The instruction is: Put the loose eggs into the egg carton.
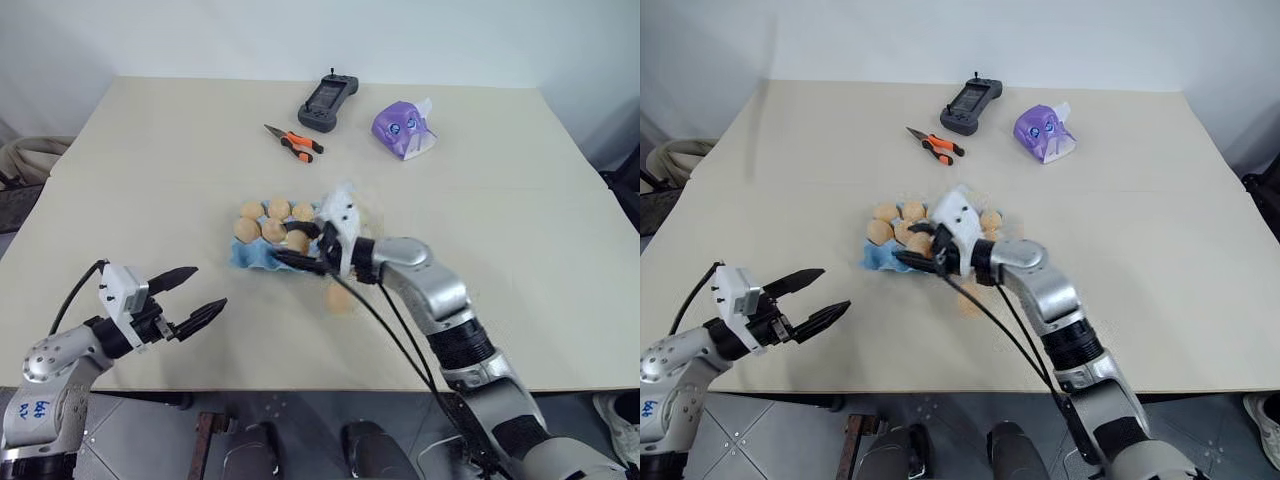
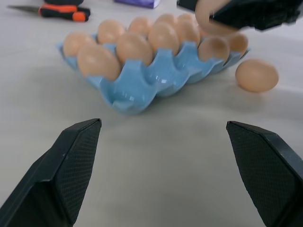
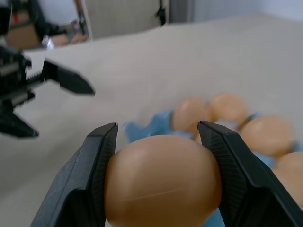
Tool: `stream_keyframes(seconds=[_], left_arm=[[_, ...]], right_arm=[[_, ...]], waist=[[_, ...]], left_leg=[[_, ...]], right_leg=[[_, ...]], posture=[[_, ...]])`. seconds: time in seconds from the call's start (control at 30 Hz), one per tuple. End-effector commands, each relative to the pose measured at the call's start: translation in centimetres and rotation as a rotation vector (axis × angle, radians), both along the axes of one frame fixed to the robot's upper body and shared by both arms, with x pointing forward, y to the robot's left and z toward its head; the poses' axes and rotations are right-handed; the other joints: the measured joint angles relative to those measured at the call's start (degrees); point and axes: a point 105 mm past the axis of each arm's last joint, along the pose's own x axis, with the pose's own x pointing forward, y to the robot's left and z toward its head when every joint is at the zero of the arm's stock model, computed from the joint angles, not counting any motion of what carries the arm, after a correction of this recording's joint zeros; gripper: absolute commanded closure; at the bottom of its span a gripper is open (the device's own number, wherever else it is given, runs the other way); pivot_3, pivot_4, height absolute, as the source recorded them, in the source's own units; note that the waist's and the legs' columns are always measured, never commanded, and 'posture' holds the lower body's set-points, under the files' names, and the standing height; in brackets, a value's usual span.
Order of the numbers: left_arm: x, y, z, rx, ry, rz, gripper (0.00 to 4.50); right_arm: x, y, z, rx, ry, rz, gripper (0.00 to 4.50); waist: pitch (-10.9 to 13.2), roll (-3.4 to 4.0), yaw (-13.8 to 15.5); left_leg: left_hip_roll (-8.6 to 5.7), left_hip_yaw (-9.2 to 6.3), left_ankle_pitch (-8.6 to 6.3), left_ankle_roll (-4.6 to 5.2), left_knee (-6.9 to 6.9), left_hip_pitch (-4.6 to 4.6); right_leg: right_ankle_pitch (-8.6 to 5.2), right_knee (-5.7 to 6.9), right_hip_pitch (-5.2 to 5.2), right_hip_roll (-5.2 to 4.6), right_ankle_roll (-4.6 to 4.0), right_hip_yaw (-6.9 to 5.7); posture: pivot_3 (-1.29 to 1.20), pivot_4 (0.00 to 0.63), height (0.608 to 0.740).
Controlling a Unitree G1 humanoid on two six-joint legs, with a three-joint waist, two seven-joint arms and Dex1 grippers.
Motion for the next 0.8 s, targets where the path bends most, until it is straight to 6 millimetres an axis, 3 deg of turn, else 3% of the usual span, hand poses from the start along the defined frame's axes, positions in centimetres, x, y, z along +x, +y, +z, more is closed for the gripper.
stream_keyframes(seconds=[0.03,0.23,0.3,0.4,0.5,0.6,0.63,0.8], left_arm=[[-0.4,0.1,1.4,0.008,-0.072,0.015,0.00],[-0.6,-0.9,1.6,0.008,-0.084,-0.011,0.00],[-0.5,-1.5,1.8,0.010,-0.089,-0.035,0.00],[-0.2,-2.4,2.1,0.020,-0.100,-0.078,0.00],[0.0,-3.2,2.1,0.027,-0.092,-0.126,0.00],[0.4,-3.7,1.8,0.037,-0.092,-0.156,0.00],[0.6,-4.0,1.6,0.037,-0.096,-0.163,0.00],[1.7,-5.3,1.4,0.027,-0.121,-0.199,0.00]], right_arm=[[0.4,-0.1,0.1,-0.010,-0.046,-0.009,2.09],[0.4,0.1,0.6,0.032,-0.063,-0.006,0.04],[0.3,-0.6,1.4,0.050,-0.087,-0.021,0.04],[0.0,-3.6,2.5,0.097,-0.130,-0.053,0.04],[-0.5,-8.6,2.4,0.128,-0.141,-0.147,0.04],[-1.7,-14.5,1.1,0.092,-0.168,-0.278,0.04],[-2.3,-17.1,0.4,0.087,-0.182,-0.350,0.04],[-5.0,-24.6,-3.4,0.037,-0.183,-0.619,0.04]], waist=[[0.0,0.00,-0.1],[0.0,0.00,-0.5],[0.0,0.00,-0.5],[0.0,-0.01,-0.1],[0.0,-0.04,0.9],[0.0,-0.06,1.7],[0.0,-0.06,1.7],[0.0,-0.06,1.2]], left_leg=[[0.00,-0.01,0.01,0.00,0.00,0.01],[0.05,-0.02,0.06,-0.09,-0.09,0.06],[0.06,-0.01,0.06,-0.10,-0.12,0.07],[0.07,-0.02,0.06,-0.10,-0.14,0.04],[-0.02,-0.06,0.00,-0.01,-0.12,0.00],[-0.12,-0.06,-0.06,0.08,-0.12,-0.01],[-0.15,-0.04,-0.08,0.11,-0.13,-0.01],[-0.18,0.04,-0.09,0.08,-0.15,0.11]], right_leg=[[0.00,0.02,0.00,0.00,0.00,-0.01],[0.00,0.12,-0.03,0.04,-0.01,0.01],[0.00,0.11,-0.04,0.05,-0.02,0.02],[-0.01,0.09,-0.07,0.04,-0.04,0.01],[-0.01,-0.08,0.02,0.02,-0.03,-0.04],[-0.01,-0.26,0.14,0.02,-0.02,-0.07],[-0.01,-0.32,0.16,0.02,-0.01,-0.05],[-0.01,-0.35,0.24,0.09,0.00,0.05]], posture=[[0.00,0.150,0.740],[0.00,0.150,0.740],[0.00,0.150,0.740],[0.00,0.150,0.740],[0.00,0.150,0.740],[0.00,0.150,0.740],[0.00,0.150,0.740],[0.00,0.150,0.740]])
